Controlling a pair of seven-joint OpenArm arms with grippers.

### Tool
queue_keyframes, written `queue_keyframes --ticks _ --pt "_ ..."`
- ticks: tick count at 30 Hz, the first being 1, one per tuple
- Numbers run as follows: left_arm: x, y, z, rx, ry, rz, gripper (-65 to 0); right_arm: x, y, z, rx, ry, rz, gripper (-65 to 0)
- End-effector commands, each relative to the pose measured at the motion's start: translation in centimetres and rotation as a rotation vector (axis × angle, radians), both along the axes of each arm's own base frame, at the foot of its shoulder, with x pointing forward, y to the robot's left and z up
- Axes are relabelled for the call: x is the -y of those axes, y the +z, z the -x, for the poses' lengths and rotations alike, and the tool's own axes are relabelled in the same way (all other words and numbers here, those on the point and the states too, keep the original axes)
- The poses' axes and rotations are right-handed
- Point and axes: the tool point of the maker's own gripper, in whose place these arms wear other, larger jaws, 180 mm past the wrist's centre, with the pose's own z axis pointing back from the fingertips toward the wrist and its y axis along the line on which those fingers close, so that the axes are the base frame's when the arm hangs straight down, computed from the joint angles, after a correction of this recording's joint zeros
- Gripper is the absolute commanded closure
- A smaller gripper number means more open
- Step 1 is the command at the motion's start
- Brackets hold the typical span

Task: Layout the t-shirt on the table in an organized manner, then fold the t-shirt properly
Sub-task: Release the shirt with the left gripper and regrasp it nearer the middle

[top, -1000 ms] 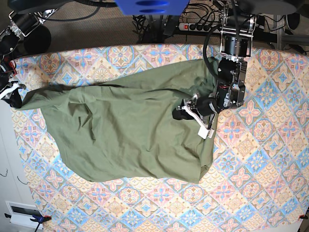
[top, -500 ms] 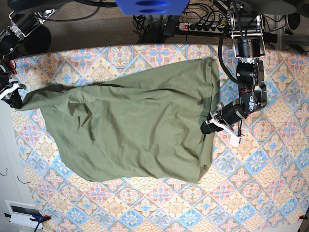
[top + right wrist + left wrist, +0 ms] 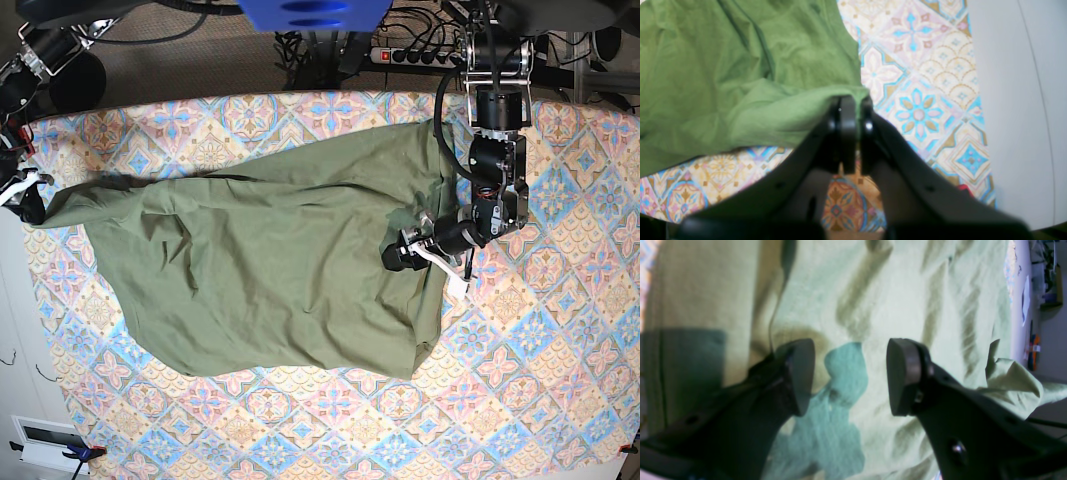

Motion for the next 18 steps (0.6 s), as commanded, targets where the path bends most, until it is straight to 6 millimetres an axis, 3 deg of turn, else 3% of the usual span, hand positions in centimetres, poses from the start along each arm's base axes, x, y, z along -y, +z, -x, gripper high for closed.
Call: queue_keyframes --ticks 1,13,18 --pt "-0.4 1.4 -1.1 0.047 0.005 0.005 -34.3 0.6 2.1 -0.7 0.059 0.006 0.035 -0.5" --pt "3.1 -2.4 4.1 -0.06 -0.12 -0.004 -34.0 0.6 2.1 -0.7 0.059 0.006 0.035 -0.5" --pt "3.2 -1.6 3.8 -0.033 -0.122 -0.003 -34.0 0.6 2.1 -0.7 0.059 0.006 0.035 -0.5"
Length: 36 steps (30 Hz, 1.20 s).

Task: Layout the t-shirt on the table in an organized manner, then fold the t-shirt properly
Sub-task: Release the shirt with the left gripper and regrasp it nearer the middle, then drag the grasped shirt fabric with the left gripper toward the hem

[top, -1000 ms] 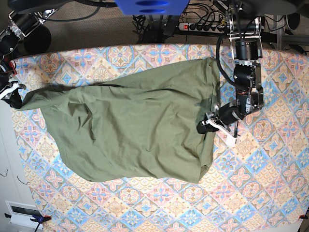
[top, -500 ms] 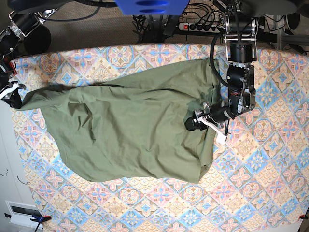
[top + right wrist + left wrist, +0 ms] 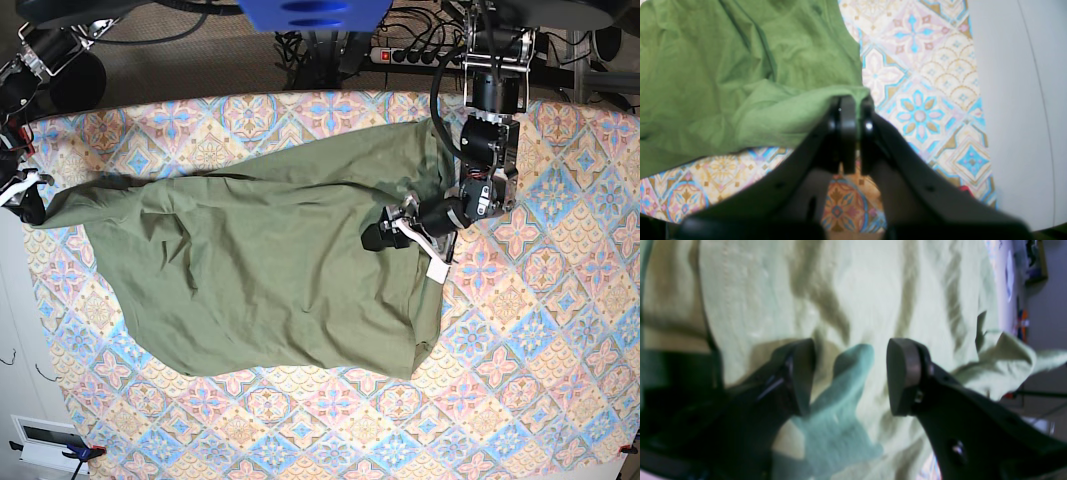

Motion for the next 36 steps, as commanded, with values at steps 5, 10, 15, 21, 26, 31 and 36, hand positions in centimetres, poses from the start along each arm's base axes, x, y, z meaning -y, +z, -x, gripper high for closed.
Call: queue_keyframes --ticks 5,10,15,21,26,31,36 --pt "0.0 0.1 0.3 -0.016 -0.02 -0.015 -29.5 0.6 2.0 -0.7 0.059 0.006 0.034 -0.5" --pt "-2.3 4.4 -1.8 0.089 0.047 0.066 -23.8 0.6 2.0 -0.7 0.059 0.006 0.034 -0.5" --pt "-6.0 6.5 -2.9 0.143 0.113 0.057 -23.8 0.6 2.0 -0.7 0.059 0.006 0.034 -0.5" --pt "-7.5 4.2 -2.7 0.076 0.156 0.05 -23.8 0.6 2.0 -0.7 0.059 0.006 0.034 -0.5" --pt "-6.4 2.2 -2.9 0.03 0.149 0.015 -23.8 0.6 2.0 -0.7 0.059 0.006 0.034 -0.5" --pt "-3.8 1.1 -2.7 0.015 0.069 -0.043 -23.8 0.6 2.0 -0.7 0.059 0.006 0.034 -0.5" --pt "-1.1 0.4 -1.7 -0.002 -0.021 -0.055 -23.8 0.6 2.0 -0.7 0.06 0.006 0.033 -0.5"
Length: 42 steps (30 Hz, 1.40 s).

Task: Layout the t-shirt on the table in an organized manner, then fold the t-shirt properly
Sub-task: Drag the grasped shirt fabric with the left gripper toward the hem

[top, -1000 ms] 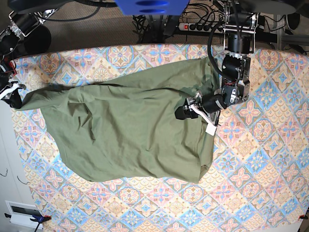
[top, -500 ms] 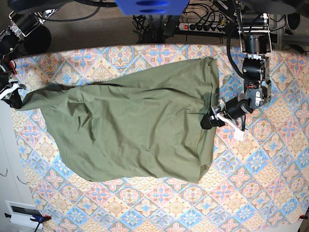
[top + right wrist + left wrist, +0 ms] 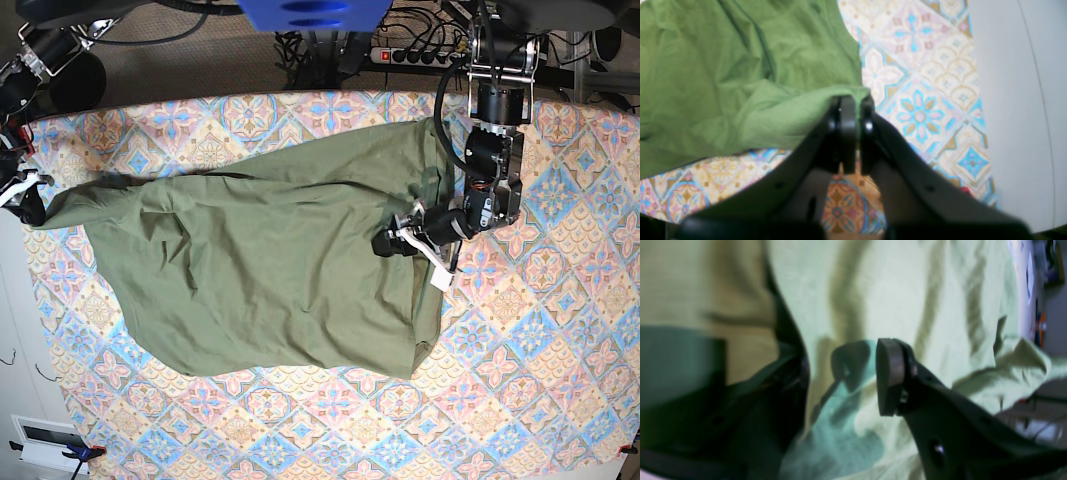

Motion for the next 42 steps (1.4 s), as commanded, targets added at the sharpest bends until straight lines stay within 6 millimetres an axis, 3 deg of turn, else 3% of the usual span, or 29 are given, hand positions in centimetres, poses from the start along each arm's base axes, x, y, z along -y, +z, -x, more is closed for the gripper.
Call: queue_keyframes --ticks 1,5,6,8,9,13,16,21,27,33,36,39,42 --pt "0.1 0.3 -0.1 0.004 -0.021 -0.01 -23.5 0.6 1.9 -0.6 0.054 0.005 0.031 -0.5" --pt "0.6 0.1 0.3 -0.003 -0.036 -0.01 -21.0 0.6 1.9 -0.6 0.055 0.005 0.03 -0.5" --pt "0.5 0.2 0.2 0.001 -0.033 -0.008 -17.0 0.6 1.9 -0.6 0.055 0.005 0.03 -0.5" --pt "0.8 0.9 -0.3 0.012 -0.026 0.025 -3.2 0.6 2.0 -0.8 0.058 0.004 0.029 -0.5" --pt "0.6 1.5 -0.8 0.022 -0.012 0.046 0.0 0.6 2.3 -1.0 0.069 0.004 0.029 -0.5" --pt "-1.7 4.8 -3.8 0.094 0.101 0.14 0.0 0.7 4.0 -2.7 0.135 0.001 0.026 -0.5" --pt "-3.5 9.4 -7.1 0.203 0.168 0.215 0.0 0.9 4.6 -3.5 0.159 -0.009 0.023 -0.5" --pt "-4.2 15.7 -11.0 0.34 0.188 0.28 0.0 2.8 3.8 -4.4 0.116 -0.077 0.037 -0.4" --pt "-3.3 23.9 -15.1 0.502 0.156 0.316 0.0 4.5 4.7 -7.8 0.135 -0.146 0.001 -0.4" --pt "-3.4 30.8 -19.3 0.582 0.161 0.366 0.0 4.6 9.1 -13.4 0.329 -0.155 -0.127 -0.4" --pt "-3.8 35.2 -21.2 0.638 0.174 0.393 0.0 4.1 12.6 -16.8 0.417 -0.133 -0.165 -0.4" --pt "-4.2 38.4 -22.4 0.682 0.192 0.416 0.0 3.3 15.6 -19.3 0.464 -0.098 -0.147 -0.4" --pt "-4.2 38.7 -22.7 0.67 0.192 0.424 0.0 2.6 18.1 -20.5 0.5 -0.073 -0.131 -0.4"
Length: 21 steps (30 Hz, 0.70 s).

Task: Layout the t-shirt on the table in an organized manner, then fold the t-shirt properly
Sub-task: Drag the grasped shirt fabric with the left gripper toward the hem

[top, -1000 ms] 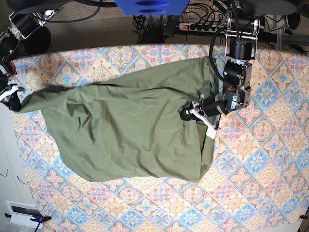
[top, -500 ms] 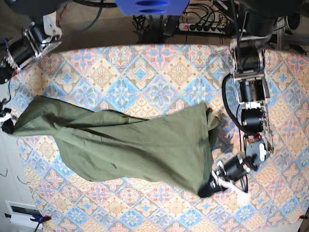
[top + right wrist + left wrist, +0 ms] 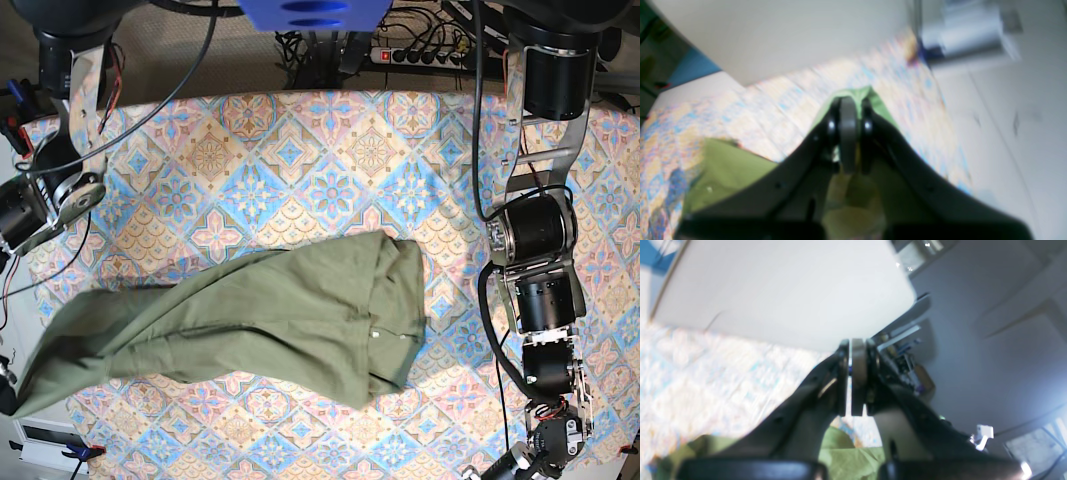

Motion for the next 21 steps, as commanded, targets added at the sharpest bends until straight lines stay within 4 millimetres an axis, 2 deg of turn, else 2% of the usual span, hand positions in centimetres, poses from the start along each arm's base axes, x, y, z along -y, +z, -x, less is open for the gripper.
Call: queue_keyframes --ticks 1,5,7,10,13,18,19,21 --pt "-0.1 0.7 0.1 0.014 -0.006 -0.004 0.0 0.8 2.5 0.2 0.06 -0.018 0.025 -0.4" --pt "0.0 -6.9 1.7 -0.12 -0.023 -0.023 0.0 0.8 2.6 0.3 0.054 -0.017 0.037 -0.4" --pt "0.0 -11.5 3.6 -0.181 -0.025 -0.041 -0.3 0.8 2.9 0.6 0.061 -0.023 0.053 -0.4" --pt "0.8 -18.0 7.5 -0.28 -0.053 -0.076 -4.6 0.9 -0.1 1.6 -0.005 -0.028 0.068 -0.4" --pt "2.2 -22.8 9.8 -0.363 -0.057 -0.07 -13.7 0.9 -1.0 2.5 -0.021 -0.033 0.092 -0.4" --pt "4.0 -27.2 10.6 -0.427 -0.044 -0.126 -33.2 0.0 -2.7 3.3 -0.026 0.003 0.067 -0.4" --pt "4.3 -27.7 10.4 -0.435 -0.042 -0.124 -36.3 0.0 -2.8 3.4 -0.029 0.003 0.067 -0.4" --pt "5.5 -27.7 9.8 -0.439 -0.05 -0.108 -37.9 0.1 -2.9 3.4 -0.03 0.002 0.065 -0.4"
